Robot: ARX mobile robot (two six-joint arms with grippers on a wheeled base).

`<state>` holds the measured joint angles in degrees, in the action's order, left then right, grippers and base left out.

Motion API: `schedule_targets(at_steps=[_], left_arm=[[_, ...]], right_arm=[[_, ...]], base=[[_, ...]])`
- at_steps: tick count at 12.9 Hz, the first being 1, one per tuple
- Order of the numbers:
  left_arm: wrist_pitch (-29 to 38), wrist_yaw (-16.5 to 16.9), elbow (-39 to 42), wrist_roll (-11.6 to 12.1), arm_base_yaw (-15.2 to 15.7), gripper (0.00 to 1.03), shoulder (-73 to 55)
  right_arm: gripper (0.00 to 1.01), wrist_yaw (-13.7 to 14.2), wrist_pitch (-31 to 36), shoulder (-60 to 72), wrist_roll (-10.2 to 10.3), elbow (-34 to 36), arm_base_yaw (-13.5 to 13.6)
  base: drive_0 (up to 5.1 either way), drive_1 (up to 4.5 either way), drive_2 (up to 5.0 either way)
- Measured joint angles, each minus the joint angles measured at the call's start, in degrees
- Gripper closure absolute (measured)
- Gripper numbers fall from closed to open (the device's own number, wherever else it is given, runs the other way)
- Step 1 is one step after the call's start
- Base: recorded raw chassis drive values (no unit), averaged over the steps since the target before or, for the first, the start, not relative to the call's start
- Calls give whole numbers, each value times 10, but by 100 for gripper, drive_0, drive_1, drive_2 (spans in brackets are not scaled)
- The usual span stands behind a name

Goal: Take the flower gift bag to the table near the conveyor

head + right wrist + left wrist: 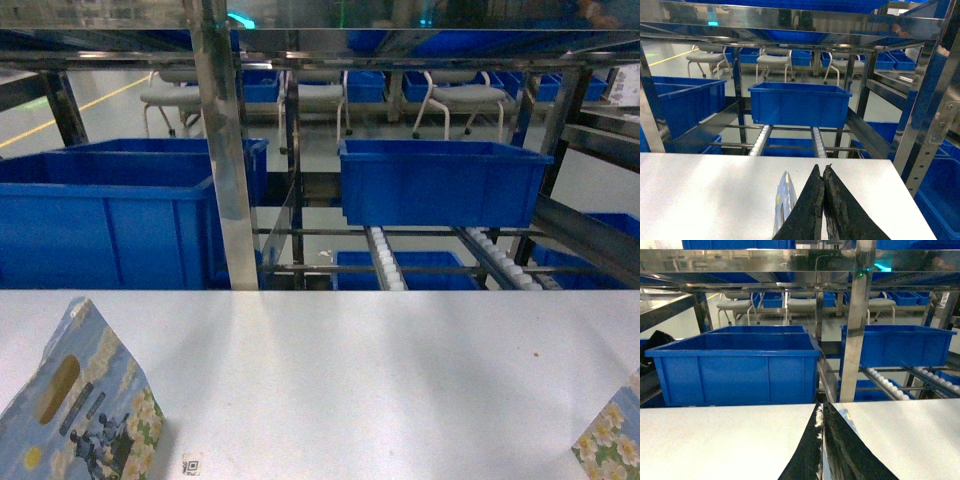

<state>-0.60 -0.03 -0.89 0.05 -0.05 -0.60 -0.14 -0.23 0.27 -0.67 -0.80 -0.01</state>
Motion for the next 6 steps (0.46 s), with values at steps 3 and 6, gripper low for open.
schedule_targets(at_steps=[3, 6], left_arm=[[3, 0, 0, 0, 0, 101, 0], [3, 0, 0, 0, 0, 71, 0]], right_arm=[[99, 0, 0, 0, 0, 0, 0], [75, 0, 0, 0, 0, 0, 0]], base=[[0, 0, 0], [0, 0, 0]])
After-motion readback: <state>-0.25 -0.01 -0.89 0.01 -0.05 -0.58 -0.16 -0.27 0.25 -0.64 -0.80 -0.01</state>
